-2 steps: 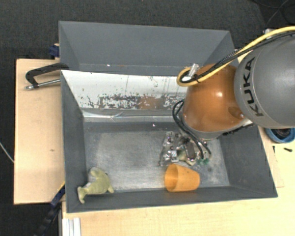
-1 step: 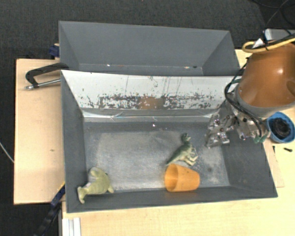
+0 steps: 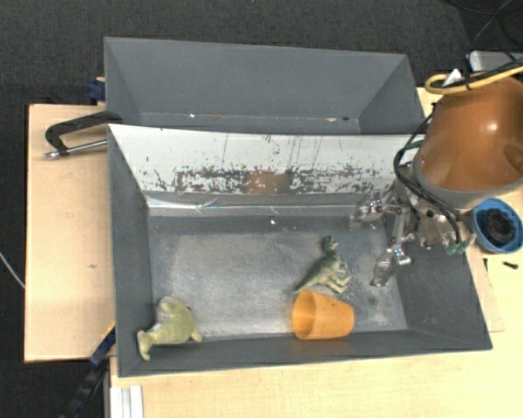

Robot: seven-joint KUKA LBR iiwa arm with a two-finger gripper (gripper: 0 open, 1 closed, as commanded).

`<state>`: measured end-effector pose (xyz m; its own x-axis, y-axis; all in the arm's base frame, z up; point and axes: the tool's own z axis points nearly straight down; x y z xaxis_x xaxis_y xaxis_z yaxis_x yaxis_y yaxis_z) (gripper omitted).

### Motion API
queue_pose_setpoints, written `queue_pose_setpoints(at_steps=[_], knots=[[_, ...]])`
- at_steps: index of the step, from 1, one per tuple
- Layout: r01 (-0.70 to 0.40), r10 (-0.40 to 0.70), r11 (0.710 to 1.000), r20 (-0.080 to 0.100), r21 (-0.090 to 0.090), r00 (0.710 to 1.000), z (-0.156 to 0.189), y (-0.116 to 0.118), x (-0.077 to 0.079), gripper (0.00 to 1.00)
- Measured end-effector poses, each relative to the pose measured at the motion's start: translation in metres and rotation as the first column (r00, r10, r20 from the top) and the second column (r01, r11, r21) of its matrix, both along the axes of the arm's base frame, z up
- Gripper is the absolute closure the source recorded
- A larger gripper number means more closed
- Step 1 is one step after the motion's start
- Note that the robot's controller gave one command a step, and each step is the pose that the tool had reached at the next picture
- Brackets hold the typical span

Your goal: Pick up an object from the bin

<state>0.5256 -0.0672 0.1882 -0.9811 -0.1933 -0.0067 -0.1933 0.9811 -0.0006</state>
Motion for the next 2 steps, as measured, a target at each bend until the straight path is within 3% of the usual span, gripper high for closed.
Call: queue_pose_setpoints(at_steps=[1, 2], knots=[[-0.195, 0.195, 0.981, -0.007, 0.002, 0.981, -0.1177, 0.0425, 0.0386, 0.0], [-0.193, 0.193, 0.981, 0.003, 0.001, 0.981, -0.1136, 0.0427, 0.0412, 1.0]])
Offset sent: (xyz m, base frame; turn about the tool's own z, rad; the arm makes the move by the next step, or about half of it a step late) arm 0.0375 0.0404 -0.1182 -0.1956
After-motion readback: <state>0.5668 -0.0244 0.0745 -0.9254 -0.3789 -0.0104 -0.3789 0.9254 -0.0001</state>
